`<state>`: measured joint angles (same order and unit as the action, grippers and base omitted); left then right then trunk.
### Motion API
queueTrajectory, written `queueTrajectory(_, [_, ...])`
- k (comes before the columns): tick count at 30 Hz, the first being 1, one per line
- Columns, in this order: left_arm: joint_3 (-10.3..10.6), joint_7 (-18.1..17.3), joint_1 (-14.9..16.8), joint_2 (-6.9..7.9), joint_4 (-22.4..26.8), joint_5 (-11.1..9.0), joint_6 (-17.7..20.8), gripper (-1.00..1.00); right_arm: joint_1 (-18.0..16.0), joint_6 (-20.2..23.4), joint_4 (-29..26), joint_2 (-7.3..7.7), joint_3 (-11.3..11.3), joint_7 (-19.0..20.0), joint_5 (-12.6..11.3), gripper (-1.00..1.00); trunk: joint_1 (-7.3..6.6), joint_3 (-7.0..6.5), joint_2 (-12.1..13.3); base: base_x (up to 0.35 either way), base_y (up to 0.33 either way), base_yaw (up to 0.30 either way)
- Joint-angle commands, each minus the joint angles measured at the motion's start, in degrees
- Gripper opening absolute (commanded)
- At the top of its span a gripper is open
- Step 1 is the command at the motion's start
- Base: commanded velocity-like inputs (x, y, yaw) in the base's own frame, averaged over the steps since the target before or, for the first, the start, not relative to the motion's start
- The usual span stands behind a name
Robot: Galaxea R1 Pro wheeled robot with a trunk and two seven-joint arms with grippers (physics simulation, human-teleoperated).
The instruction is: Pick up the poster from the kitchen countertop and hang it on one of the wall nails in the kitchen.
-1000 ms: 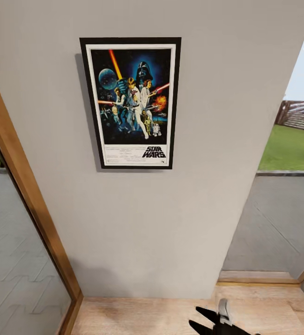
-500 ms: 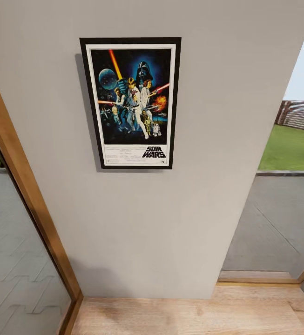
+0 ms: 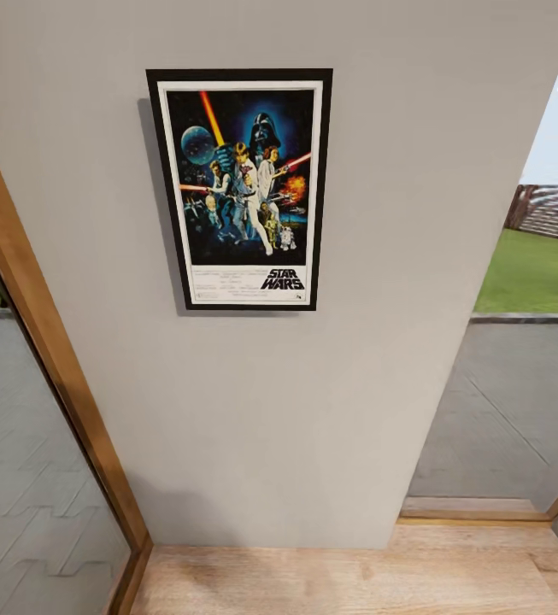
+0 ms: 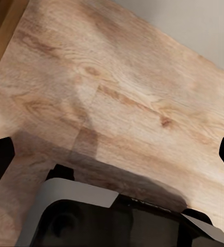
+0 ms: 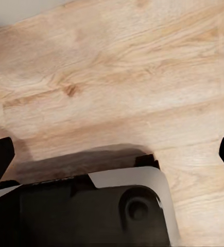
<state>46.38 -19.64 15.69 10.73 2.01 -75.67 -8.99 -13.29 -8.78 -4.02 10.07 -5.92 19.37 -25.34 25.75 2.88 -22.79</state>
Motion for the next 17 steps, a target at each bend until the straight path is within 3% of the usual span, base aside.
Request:
queueTrajectory(1, [0.48,0.14,0.04,-0.03,0.0,-0.46,-0.15,1.0,-0.07,-0.2,0.62,-0.07,-0.46,-0.56,-0.59,1.0,0.03,0.13,-0.13,0.0,0.0,0.0])
queueTrajectory(8, [0.36,1.12,0.04,-0.16,-0.01,-0.45,-0.15,1.0,-0.07,-0.18,3.94,-0.45,-0.48,-3.74,-0.59,1.0,0.03,0.13,-0.13,0.0,0.0,0.0])
queueTrajectory(17, [0.34,1.24,0.04,-0.18,0.01,-0.45,-0.15,1.0,-0.07,-0.18,4.62,-0.53,-0.5,-4.24,-0.59,1.0,0.03,0.13,-0.13,0.0,0.0,0.0])
